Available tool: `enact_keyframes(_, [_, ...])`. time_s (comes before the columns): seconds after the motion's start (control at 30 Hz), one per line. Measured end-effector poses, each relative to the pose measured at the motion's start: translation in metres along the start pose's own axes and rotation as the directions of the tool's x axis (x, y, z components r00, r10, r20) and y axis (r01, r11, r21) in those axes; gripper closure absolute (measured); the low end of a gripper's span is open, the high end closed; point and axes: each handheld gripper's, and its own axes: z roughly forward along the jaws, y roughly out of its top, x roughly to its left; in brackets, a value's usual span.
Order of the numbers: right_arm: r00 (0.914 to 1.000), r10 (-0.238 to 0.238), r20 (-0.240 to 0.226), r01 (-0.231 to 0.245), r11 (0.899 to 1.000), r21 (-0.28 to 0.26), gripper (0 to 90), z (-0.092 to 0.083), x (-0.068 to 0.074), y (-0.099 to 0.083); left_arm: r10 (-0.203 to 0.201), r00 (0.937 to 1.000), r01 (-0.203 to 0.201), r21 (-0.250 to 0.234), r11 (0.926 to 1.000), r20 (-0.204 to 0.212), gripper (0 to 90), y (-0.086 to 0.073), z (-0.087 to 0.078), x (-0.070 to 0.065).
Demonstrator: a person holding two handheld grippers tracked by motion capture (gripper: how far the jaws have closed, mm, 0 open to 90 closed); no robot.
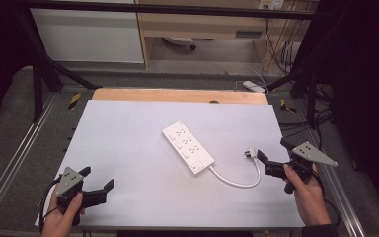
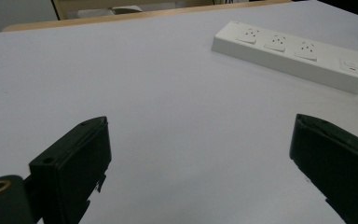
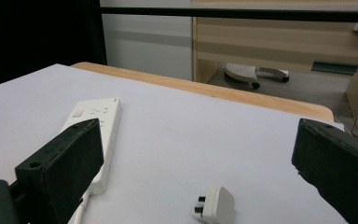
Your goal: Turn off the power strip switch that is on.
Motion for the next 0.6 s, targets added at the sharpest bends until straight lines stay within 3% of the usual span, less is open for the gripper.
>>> enact_keyframes(0.33, [0.9998, 0.016, 0.009, -0.017, 0.995, 0.094, 3.0, 0.007, 0.002, -0.037, -0.001, 1.0000, 0.001, 0.002, 1.0000, 0.002, 5.1, 0.000, 0.000, 0.000])
enact_keyframes(0.53, [0.9996, 0.027, -0.010, -0.025, 0.988, 0.152, 3.1, 0.018, 0.011, -0.053, -0.001, 1.0000, 0.001, 0.002, 1.0000, 0.007, 5.2, 0.000, 0.000, 0.000])
enact_keyframes(0.6, [0.9994, 0.033, 0.012, -0.035, 0.983, 0.182, 3.3, 0.018, 0.009, -0.056, 0.003, 1.0000, -0.003, 0.001, 1.0000, 0.001, 5.2, 0.000, 0.000, 0.000])
